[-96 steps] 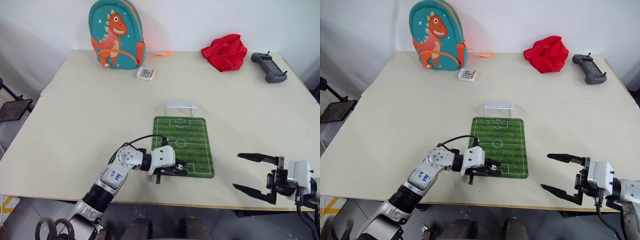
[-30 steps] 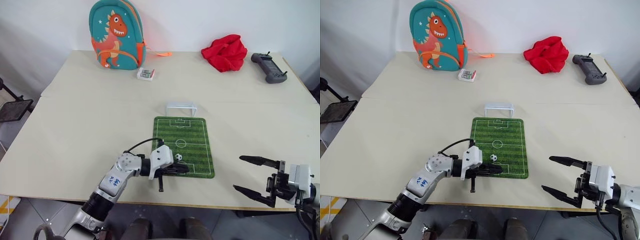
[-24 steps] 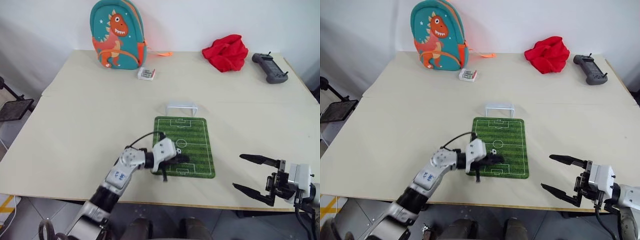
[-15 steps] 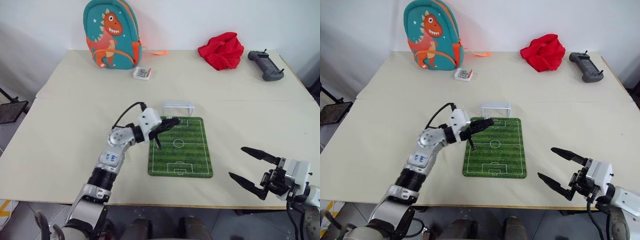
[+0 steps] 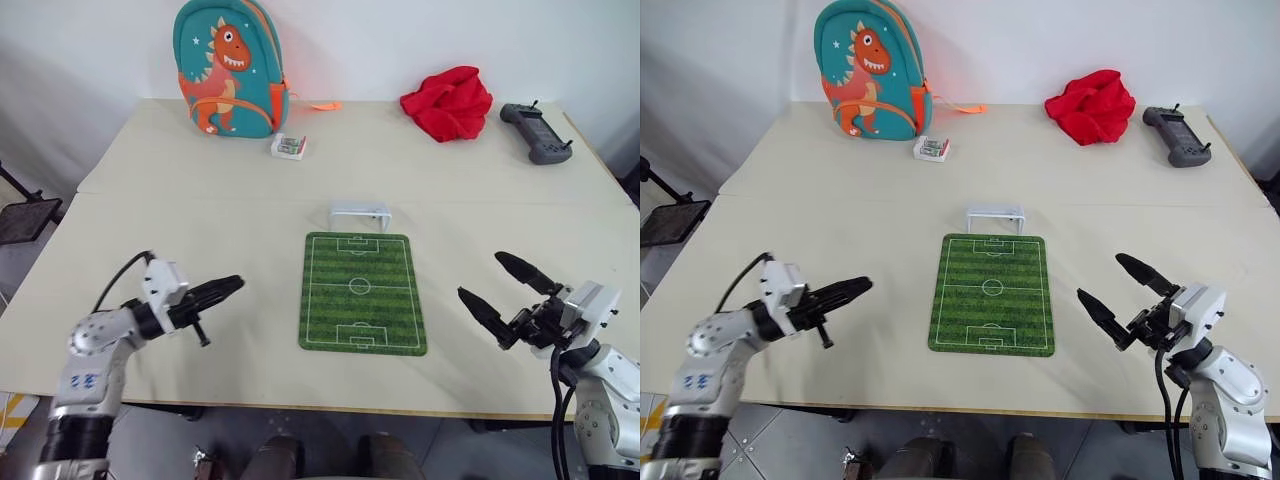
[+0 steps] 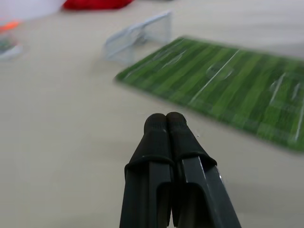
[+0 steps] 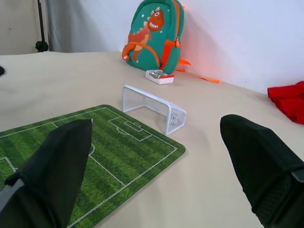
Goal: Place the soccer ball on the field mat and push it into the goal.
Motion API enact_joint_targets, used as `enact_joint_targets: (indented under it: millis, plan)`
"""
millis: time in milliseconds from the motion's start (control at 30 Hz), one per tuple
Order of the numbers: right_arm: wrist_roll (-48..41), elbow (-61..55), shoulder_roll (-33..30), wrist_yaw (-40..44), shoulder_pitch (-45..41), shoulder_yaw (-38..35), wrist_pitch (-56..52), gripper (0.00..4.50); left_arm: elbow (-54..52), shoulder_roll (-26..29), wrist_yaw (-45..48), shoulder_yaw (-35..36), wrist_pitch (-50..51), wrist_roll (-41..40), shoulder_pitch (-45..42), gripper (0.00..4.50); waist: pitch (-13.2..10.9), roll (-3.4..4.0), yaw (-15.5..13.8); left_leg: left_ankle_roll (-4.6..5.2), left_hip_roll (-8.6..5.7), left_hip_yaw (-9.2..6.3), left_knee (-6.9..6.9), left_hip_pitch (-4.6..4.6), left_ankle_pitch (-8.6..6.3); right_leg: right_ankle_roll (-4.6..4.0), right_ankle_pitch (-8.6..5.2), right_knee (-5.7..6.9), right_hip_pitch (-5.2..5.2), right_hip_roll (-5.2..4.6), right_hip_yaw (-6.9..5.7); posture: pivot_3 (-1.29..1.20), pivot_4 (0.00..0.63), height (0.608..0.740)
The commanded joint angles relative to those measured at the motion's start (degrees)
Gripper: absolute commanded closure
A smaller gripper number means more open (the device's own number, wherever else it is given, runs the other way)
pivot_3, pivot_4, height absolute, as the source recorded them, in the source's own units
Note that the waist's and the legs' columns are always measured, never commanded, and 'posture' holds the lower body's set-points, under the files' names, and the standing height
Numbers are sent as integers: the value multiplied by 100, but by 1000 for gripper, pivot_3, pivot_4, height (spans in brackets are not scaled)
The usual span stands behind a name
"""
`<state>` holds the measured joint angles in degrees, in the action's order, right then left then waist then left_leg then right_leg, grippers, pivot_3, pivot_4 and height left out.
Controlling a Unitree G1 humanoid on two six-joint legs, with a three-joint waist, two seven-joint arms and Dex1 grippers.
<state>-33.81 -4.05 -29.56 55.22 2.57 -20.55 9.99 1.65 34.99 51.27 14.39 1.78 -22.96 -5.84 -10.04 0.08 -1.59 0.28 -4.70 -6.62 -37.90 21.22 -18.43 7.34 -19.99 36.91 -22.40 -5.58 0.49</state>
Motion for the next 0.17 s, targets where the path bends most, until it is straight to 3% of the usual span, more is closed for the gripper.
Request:
enact_joint_targets:
  millis: [33, 167]
  plan:
    - [12, 63, -2, 15, -86, -63, 105, 0, -487, -4, -398, 345, 48, -19, 334, 4482, 0, 0, 23, 1, -1, 3, 0, 0, 0, 0, 0, 0, 0, -2, 2, 0, 150, 740]
    - [96, 263, -18, 52, -232, -41, 153, 0, -771, -195, -844, 534, 12, -44, 519, 4482, 0, 0, 26, 0, 0, 7, 0, -3, 0, 0, 0, 3, -1, 0, 3, 0, 150, 740]
